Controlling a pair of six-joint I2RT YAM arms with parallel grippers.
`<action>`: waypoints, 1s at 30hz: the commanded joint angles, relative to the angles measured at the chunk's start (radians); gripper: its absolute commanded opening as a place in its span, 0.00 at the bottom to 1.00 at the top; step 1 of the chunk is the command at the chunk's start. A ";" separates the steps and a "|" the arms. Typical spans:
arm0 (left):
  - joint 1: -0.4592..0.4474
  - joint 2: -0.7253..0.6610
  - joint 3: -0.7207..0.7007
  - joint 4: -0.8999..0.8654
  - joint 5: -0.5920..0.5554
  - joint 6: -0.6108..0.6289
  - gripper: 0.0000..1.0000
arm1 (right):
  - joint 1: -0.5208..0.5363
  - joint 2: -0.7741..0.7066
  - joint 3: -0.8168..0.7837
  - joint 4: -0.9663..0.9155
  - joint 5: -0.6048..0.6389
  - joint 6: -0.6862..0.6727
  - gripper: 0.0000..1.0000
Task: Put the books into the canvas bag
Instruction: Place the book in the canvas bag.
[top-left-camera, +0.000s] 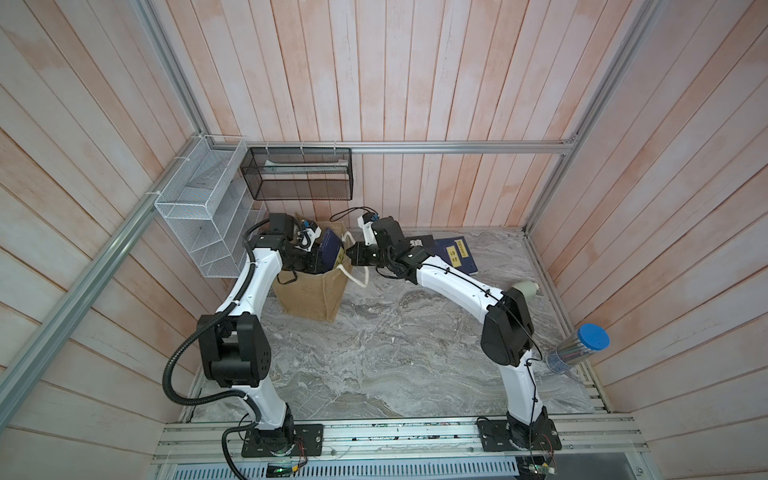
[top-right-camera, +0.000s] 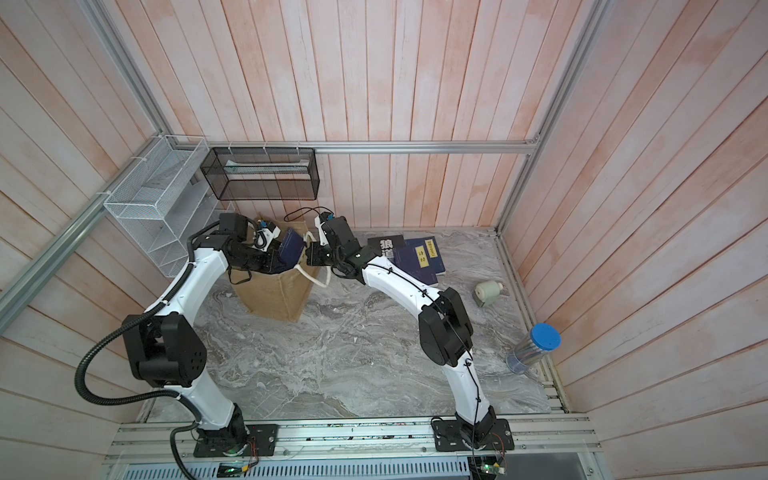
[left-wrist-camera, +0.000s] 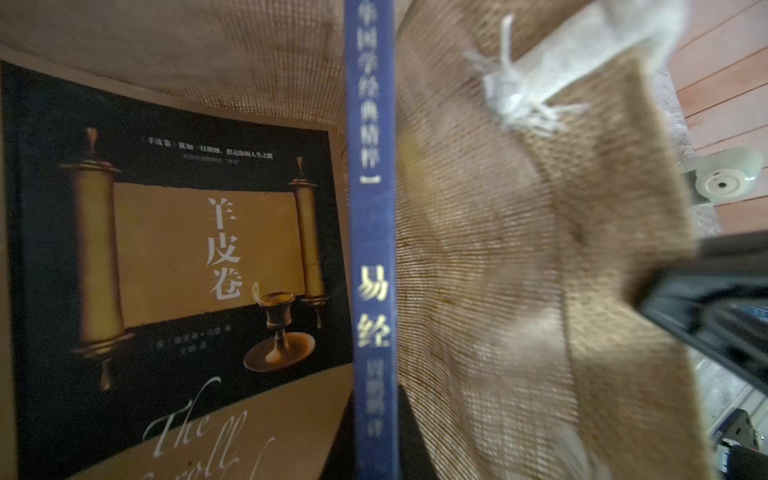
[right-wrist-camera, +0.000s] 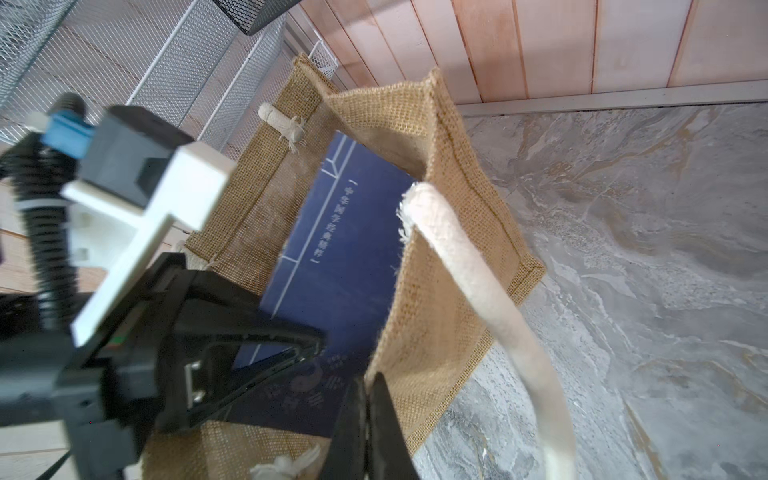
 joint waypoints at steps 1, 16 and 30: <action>0.014 0.029 0.053 -0.005 -0.022 0.027 0.06 | -0.003 -0.045 0.037 0.015 0.043 -0.026 0.00; 0.022 -0.144 0.037 0.111 -0.415 -0.030 0.46 | 0.000 -0.076 0.041 -0.013 0.071 -0.029 0.15; 0.011 -0.069 -0.020 0.124 -0.011 -0.007 0.58 | -0.001 -0.097 0.017 -0.030 0.050 -0.024 0.26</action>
